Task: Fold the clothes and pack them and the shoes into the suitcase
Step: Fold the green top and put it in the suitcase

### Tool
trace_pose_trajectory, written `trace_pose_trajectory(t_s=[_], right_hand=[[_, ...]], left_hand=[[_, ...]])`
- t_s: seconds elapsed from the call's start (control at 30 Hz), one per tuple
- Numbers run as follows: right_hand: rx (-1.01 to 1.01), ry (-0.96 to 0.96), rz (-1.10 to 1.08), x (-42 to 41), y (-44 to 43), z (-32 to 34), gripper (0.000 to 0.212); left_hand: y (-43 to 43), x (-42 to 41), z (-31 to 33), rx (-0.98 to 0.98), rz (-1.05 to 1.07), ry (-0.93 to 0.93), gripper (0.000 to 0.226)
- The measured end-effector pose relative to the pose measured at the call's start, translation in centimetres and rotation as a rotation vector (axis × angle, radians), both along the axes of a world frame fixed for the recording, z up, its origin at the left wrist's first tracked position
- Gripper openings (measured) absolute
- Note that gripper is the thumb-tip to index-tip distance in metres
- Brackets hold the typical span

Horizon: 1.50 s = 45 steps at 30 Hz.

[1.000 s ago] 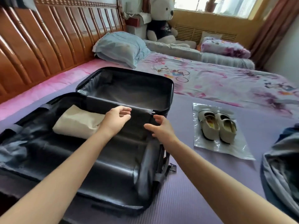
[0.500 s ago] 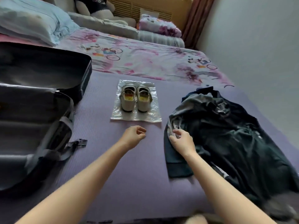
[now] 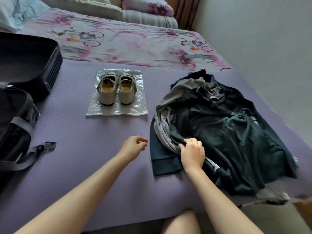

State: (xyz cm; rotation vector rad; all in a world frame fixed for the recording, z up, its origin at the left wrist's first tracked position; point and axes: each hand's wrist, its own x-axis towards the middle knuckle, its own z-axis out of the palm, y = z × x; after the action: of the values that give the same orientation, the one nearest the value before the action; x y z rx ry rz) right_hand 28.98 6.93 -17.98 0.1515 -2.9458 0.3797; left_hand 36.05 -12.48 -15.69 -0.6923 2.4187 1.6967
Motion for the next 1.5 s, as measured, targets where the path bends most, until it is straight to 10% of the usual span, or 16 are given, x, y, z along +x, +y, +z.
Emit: trace_pose_trajectory(t_s=[0.3, 0.6, 0.9, 1.1, 1.23, 1.5], right_hand=[[-0.364, -0.020, -0.103, 0.2, 0.0, 0.9, 0.015], [-0.585, 0.174, 0.387, 9.2, -6.7, 3.6, 0.008], [-0.715, 0.080, 0.156, 5.0, -3.8, 2.8, 0.027], [-0.433, -0.075, 0.029, -5.0, -1.0, 5.3, 0.060], [-0.020, -0.161, 0.193, -5.7, -4.0, 5.3, 0.036], [-0.373, -0.061, 0.289, 1.5, -13.3, 6.5, 0.024]], left_hand=[[3.4, -1.4, 0.4, 0.129, -0.003, 0.019, 0.022], [1.1, -2.6, 2.5, 0.847, 0.213, -0.152, 0.038], [-2.0, -1.2, 1.9, 0.442, 0.432, 0.156, 0.015], [-4.7, 1.5, 2.2, 0.205, 0.521, 0.297, 0.004], [-8.6, 3.6, 2.2, 0.126, 0.594, 0.324, 0.004], [-16.6, 5.8, 1.9, 0.017, 0.773, 0.357, 0.016]])
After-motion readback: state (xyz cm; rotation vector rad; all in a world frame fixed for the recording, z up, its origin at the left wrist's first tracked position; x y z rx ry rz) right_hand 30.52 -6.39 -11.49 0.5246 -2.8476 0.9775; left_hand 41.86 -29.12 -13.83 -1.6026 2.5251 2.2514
